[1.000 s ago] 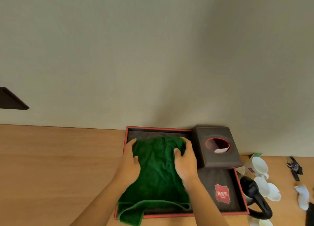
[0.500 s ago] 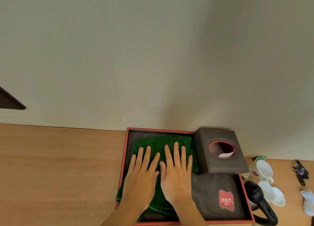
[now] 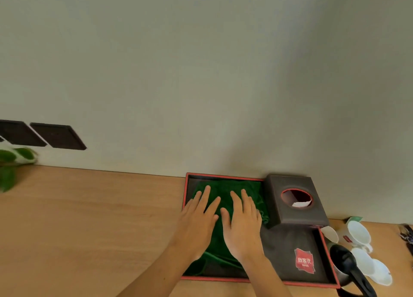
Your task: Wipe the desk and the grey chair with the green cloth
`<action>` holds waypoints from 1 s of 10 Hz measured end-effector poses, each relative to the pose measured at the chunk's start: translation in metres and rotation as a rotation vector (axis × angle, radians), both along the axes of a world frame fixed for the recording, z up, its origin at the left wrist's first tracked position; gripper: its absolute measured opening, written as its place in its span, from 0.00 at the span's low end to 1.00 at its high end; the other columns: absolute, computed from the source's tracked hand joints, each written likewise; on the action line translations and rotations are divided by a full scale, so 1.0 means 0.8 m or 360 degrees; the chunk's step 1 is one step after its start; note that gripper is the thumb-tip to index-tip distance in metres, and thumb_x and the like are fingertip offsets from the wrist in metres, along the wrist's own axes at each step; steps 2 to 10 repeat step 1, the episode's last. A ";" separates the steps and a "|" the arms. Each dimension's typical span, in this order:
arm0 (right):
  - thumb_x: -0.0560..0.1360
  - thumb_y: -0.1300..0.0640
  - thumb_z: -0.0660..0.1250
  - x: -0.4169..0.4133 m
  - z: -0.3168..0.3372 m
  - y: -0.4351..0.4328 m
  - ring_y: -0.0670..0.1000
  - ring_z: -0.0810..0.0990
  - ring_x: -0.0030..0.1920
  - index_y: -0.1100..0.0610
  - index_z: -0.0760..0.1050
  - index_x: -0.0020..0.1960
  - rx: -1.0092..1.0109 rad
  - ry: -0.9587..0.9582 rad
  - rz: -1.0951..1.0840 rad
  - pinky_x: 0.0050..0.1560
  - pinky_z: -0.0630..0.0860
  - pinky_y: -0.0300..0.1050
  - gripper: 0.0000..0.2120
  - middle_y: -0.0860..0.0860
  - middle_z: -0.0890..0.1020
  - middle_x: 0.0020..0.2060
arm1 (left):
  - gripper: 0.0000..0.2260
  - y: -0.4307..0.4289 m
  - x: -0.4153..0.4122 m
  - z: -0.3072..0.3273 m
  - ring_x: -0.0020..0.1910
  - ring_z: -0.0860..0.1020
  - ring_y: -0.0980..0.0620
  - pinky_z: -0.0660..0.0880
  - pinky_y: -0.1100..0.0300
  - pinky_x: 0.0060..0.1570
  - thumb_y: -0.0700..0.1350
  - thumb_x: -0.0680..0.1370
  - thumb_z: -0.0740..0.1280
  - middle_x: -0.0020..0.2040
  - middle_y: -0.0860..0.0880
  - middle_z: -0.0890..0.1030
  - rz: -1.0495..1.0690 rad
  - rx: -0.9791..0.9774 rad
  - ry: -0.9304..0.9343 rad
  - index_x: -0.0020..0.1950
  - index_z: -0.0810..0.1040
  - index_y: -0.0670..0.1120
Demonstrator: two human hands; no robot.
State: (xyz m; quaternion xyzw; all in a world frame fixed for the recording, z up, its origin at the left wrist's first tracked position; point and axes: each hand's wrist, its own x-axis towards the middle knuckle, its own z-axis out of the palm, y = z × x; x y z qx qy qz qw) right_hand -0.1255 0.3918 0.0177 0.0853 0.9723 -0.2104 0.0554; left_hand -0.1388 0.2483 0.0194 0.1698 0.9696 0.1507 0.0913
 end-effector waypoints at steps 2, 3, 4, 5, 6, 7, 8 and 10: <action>0.84 0.45 0.57 0.009 0.065 -0.036 0.56 0.60 0.78 0.51 0.59 0.79 -0.0362 0.0184 -0.0090 0.75 0.63 0.54 0.26 0.55 0.57 0.80 | 0.23 -0.031 0.005 0.068 0.80 0.50 0.52 0.51 0.56 0.76 0.55 0.84 0.46 0.82 0.52 0.42 0.0022 0.0122 0.0069 0.80 0.51 0.56; 0.84 0.45 0.57 0.009 0.065 -0.036 0.56 0.60 0.78 0.51 0.59 0.79 -0.0362 0.0184 -0.0090 0.75 0.63 0.54 0.26 0.55 0.57 0.80 | 0.23 -0.031 0.005 0.068 0.80 0.50 0.52 0.51 0.56 0.76 0.55 0.84 0.46 0.82 0.52 0.42 0.0022 0.0122 0.0069 0.80 0.51 0.56; 0.84 0.45 0.57 0.009 0.065 -0.036 0.56 0.60 0.78 0.51 0.59 0.79 -0.0362 0.0184 -0.0090 0.75 0.63 0.54 0.26 0.55 0.57 0.80 | 0.23 -0.031 0.005 0.068 0.80 0.50 0.52 0.51 0.56 0.76 0.55 0.84 0.46 0.82 0.52 0.42 0.0022 0.0122 0.0069 0.80 0.51 0.56; 0.84 0.45 0.57 0.009 0.065 -0.036 0.56 0.60 0.78 0.51 0.59 0.79 -0.0362 0.0184 -0.0090 0.75 0.63 0.54 0.26 0.55 0.57 0.80 | 0.23 -0.031 0.005 0.068 0.80 0.50 0.52 0.51 0.56 0.76 0.55 0.84 0.46 0.82 0.52 0.42 0.0022 0.0122 0.0069 0.80 0.51 0.56; 0.84 0.45 0.57 0.009 0.065 -0.036 0.56 0.60 0.78 0.51 0.59 0.79 -0.0362 0.0184 -0.0090 0.75 0.63 0.54 0.26 0.55 0.57 0.80 | 0.23 -0.031 0.005 0.068 0.80 0.50 0.52 0.51 0.56 0.76 0.55 0.84 0.46 0.82 0.52 0.42 0.0022 0.0122 0.0069 0.80 0.51 0.56; 0.84 0.45 0.57 0.009 0.065 -0.036 0.56 0.60 0.78 0.51 0.59 0.79 -0.0362 0.0184 -0.0090 0.75 0.63 0.54 0.26 0.55 0.57 0.80 | 0.23 -0.031 0.005 0.068 0.80 0.50 0.52 0.51 0.56 0.76 0.55 0.84 0.46 0.82 0.52 0.42 0.0022 0.0122 0.0069 0.80 0.51 0.56; 0.84 0.45 0.57 0.009 0.065 -0.036 0.56 0.60 0.78 0.51 0.59 0.79 -0.0362 0.0184 -0.0090 0.75 0.63 0.54 0.26 0.55 0.57 0.80 | 0.23 -0.031 0.005 0.068 0.80 0.50 0.52 0.51 0.56 0.76 0.55 0.84 0.46 0.82 0.52 0.42 0.0022 0.0122 0.0069 0.80 0.51 0.56; 0.84 0.45 0.57 0.009 0.065 -0.036 0.56 0.60 0.78 0.51 0.59 0.79 -0.0362 0.0184 -0.0090 0.75 0.63 0.54 0.26 0.55 0.57 0.80 | 0.23 -0.031 0.005 0.068 0.80 0.50 0.52 0.51 0.56 0.76 0.55 0.84 0.46 0.82 0.52 0.42 0.0022 0.0122 0.0069 0.80 0.51 0.56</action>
